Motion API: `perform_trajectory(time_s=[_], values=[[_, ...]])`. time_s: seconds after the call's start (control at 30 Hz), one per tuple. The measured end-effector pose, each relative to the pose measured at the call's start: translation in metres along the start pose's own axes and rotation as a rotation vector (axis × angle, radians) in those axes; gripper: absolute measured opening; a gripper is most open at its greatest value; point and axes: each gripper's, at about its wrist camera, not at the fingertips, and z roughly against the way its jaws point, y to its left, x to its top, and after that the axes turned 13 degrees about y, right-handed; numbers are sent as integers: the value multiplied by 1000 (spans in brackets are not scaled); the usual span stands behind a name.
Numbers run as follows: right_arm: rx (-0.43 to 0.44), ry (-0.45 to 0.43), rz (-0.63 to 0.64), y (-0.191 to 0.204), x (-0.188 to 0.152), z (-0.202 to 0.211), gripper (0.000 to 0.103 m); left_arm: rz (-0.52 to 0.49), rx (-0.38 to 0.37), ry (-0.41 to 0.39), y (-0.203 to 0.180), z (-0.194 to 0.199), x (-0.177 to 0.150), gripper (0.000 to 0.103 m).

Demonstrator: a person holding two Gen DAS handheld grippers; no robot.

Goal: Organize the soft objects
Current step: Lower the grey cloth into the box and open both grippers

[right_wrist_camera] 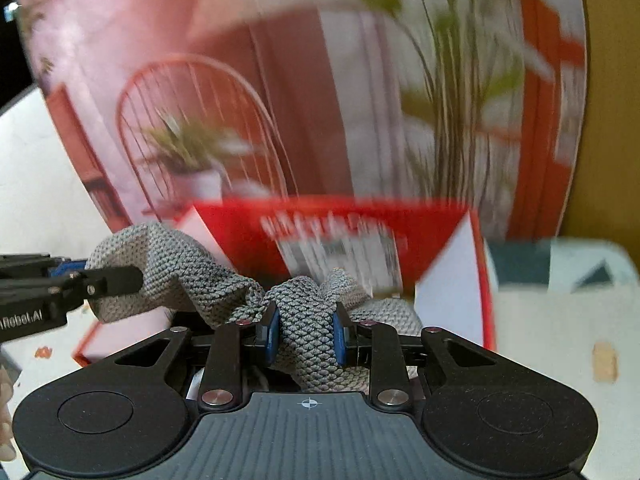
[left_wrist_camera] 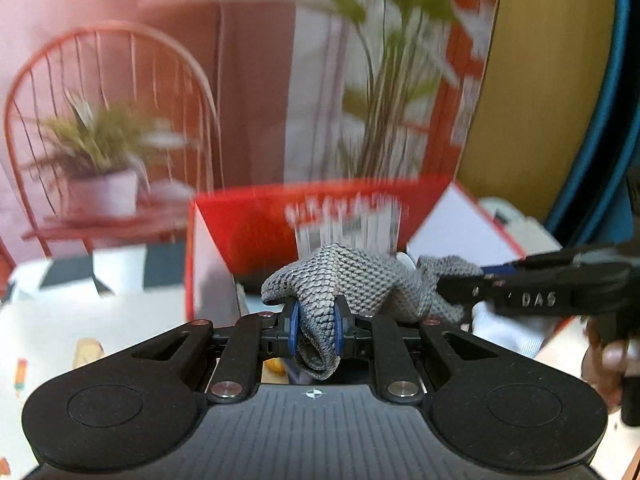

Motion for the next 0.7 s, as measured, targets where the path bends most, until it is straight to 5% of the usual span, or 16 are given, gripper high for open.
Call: perform_trajectory(time_s=[0.27,0.4,0.5,0.57,0.7], values=[[29,96,-62,-9,-4,-23,24,-28,10,97,0,-23,-2,18],[27,95,-108,-15,-6,-29,24,-13,13,83,-1,-26,4,19],[11,63,-122,-14,-8,-26,28,-6,4,60,2,-19,3,34],[-4,38,-114,-12,-10,-19,34,0,-5,44,6,-12,0,53],[-12,-8,-105,-11,-12,1,42,38,-38,6,13,9,-7,60]])
